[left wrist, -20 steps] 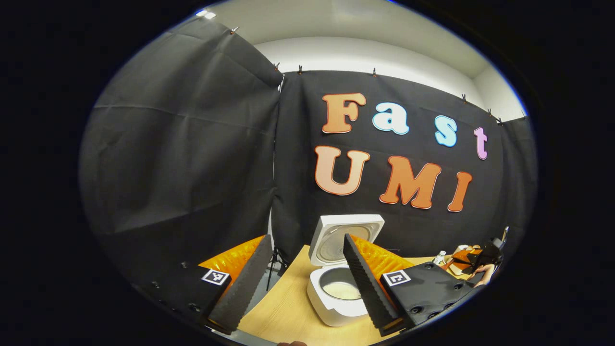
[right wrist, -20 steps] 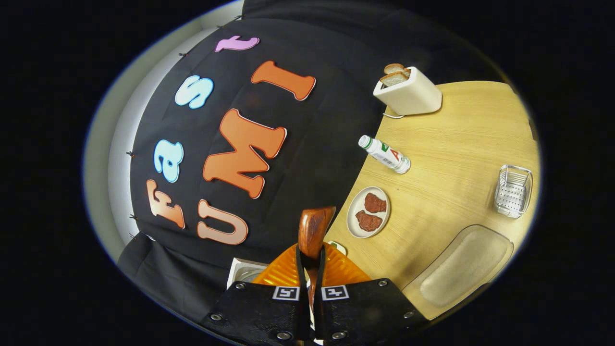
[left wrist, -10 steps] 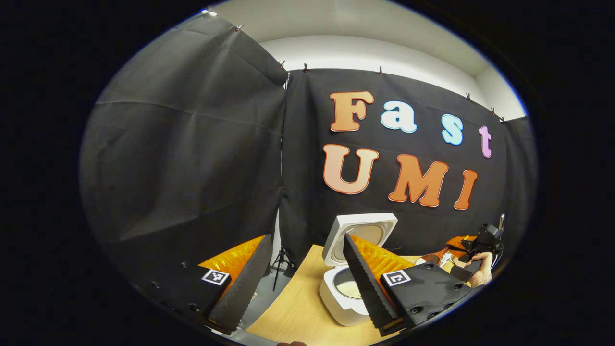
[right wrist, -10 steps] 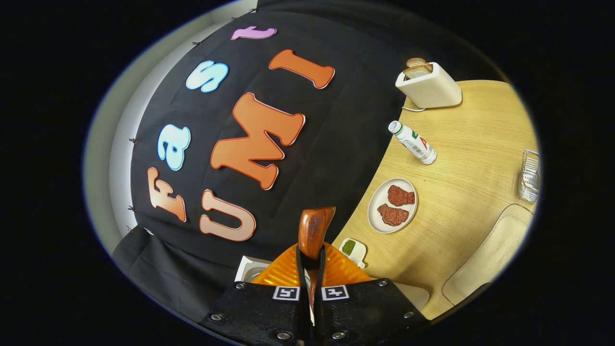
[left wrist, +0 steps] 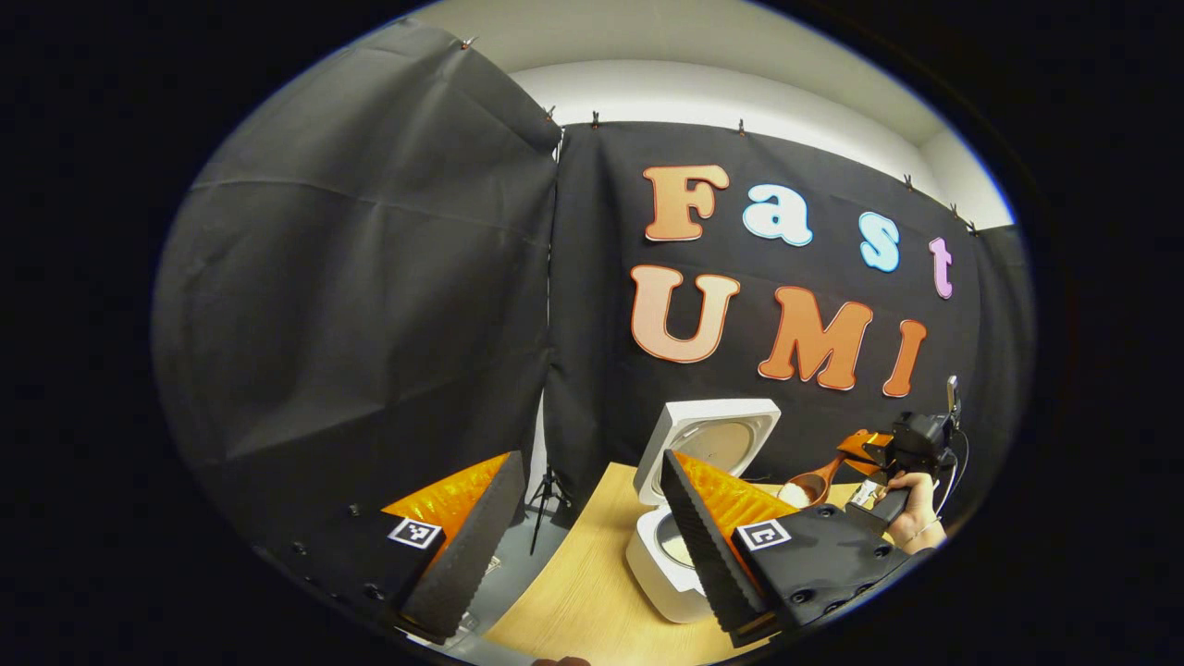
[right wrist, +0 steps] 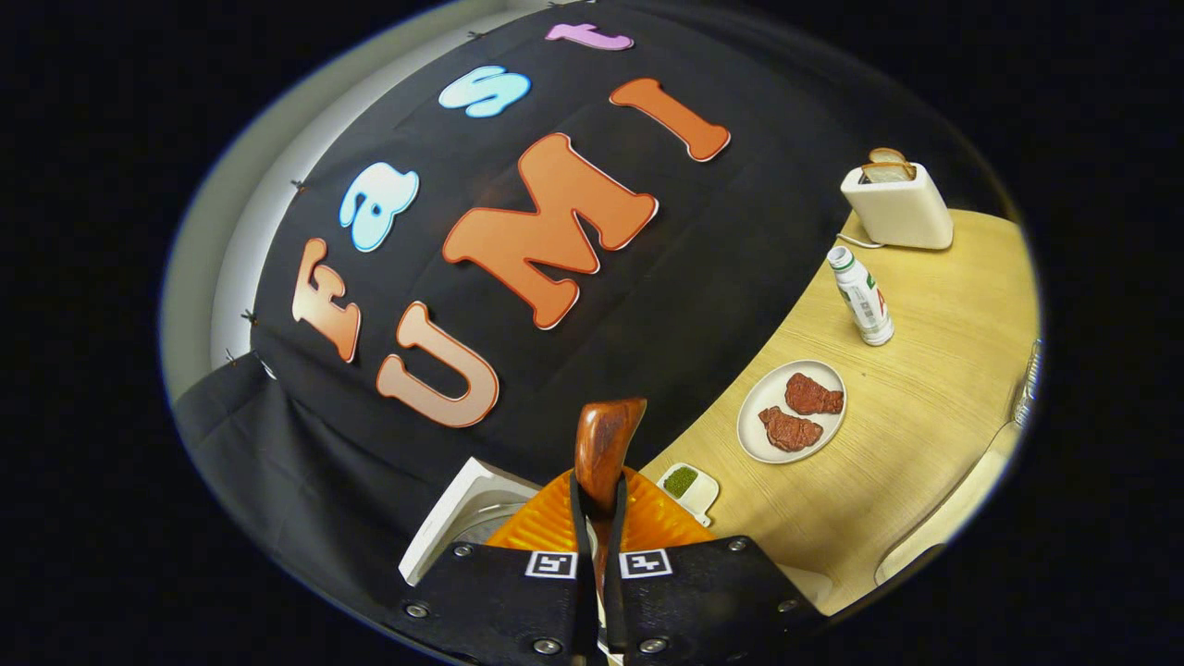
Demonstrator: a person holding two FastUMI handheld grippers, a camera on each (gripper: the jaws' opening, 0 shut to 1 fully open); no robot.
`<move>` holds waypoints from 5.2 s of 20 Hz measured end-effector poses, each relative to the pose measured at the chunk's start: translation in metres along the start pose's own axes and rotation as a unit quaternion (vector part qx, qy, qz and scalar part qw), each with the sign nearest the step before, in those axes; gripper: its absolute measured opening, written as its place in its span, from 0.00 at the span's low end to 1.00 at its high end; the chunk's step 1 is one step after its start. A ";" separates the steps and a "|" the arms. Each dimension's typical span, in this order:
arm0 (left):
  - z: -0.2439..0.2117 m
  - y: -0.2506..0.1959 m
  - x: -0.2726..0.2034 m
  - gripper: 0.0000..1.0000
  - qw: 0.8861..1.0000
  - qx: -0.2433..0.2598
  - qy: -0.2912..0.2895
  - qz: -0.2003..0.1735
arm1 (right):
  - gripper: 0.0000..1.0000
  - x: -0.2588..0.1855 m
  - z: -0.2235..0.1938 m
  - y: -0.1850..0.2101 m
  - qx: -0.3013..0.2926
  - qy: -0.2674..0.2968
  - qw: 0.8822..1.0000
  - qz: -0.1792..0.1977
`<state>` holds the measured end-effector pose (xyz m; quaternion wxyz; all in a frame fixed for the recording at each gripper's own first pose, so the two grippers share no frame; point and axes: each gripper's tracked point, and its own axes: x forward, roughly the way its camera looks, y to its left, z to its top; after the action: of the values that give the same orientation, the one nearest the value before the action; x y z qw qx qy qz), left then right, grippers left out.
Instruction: Close the left gripper, press the button to open the rice cooker; take a wooden spoon from the chopstick holder with the right hand, scoop a spoonful of rice and pour it into the rice cooker, then put the wooden spoon back into the chopstick holder.
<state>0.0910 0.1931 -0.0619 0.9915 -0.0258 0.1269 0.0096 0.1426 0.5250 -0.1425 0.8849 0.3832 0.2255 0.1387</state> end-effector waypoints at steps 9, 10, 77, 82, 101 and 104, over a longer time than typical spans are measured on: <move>-0.003 0.024 -0.010 1.00 1.000 -0.003 -0.004 0.020 | 0.02 0.006 -0.023 0.032 -0.112 -0.013 0.993 0.018; -0.004 0.026 -0.011 1.00 1.000 -0.002 -0.002 0.021 | 0.02 0.007 -0.025 0.036 -0.123 -0.014 0.992 0.021; 0.012 -0.051 0.021 1.00 1.000 -0.016 -0.020 -0.015 | 0.02 -0.134 0.156 -0.147 -0.110 -0.142 0.983 -0.045; 0.010 -0.094 0.036 1.00 0.999 -0.002 -0.017 -0.039 | 0.02 -0.173 0.188 -0.231 -0.101 -0.166 0.975 -0.103; -0.004 -0.147 0.025 1.00 0.999 0.019 -0.009 -0.032 | 0.02 -0.195 0.140 -0.396 -0.091 -0.174 0.966 -0.170; -0.009 -0.150 0.024 1.00 0.999 0.021 -0.002 -0.031 | 0.02 -0.195 0.130 -0.396 -0.099 -0.185 0.966 -0.153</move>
<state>0.1157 0.0432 -0.0695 0.9919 -0.0092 0.1241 -0.0236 0.0694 0.0995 -0.3001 0.9555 0.2733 0.0994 -0.0499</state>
